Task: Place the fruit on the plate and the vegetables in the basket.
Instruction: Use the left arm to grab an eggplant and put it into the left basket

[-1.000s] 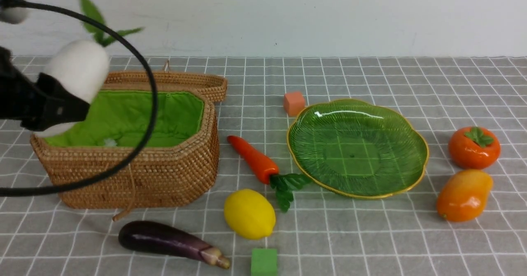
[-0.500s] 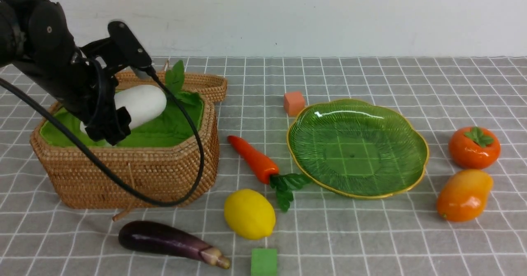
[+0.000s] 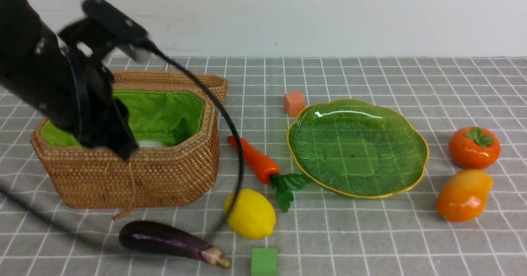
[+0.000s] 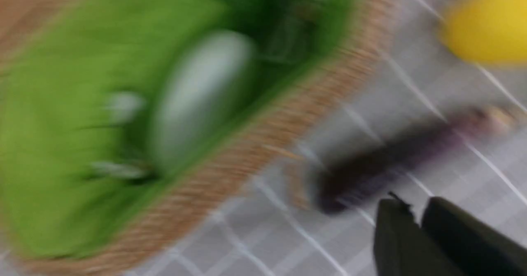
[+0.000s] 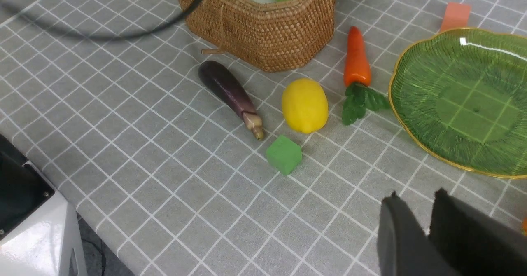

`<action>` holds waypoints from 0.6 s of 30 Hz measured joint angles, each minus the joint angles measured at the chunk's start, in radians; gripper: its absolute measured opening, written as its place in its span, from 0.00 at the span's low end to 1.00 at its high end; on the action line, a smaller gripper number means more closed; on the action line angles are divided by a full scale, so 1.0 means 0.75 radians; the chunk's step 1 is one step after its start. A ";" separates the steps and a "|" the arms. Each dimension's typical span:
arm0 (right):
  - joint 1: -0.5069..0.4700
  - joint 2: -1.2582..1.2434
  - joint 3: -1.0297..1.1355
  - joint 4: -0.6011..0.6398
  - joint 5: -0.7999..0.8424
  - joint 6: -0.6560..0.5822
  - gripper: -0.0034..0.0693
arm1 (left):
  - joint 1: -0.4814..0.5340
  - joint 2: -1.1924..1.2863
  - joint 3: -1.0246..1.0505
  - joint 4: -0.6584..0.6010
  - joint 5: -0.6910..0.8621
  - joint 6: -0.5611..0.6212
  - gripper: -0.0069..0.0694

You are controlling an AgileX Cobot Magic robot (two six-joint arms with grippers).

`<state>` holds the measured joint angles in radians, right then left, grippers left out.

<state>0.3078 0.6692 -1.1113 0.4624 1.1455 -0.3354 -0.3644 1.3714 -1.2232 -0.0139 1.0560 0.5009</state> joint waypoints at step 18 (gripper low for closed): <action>0.000 0.000 0.000 0.063 0.005 0.000 0.24 | -0.305 0.285 0.389 0.078 -0.571 0.374 0.87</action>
<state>0.3078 0.6692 -1.1113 0.5098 1.1496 -0.3354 -0.5934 1.5853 -0.9316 0.0444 0.6277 0.7812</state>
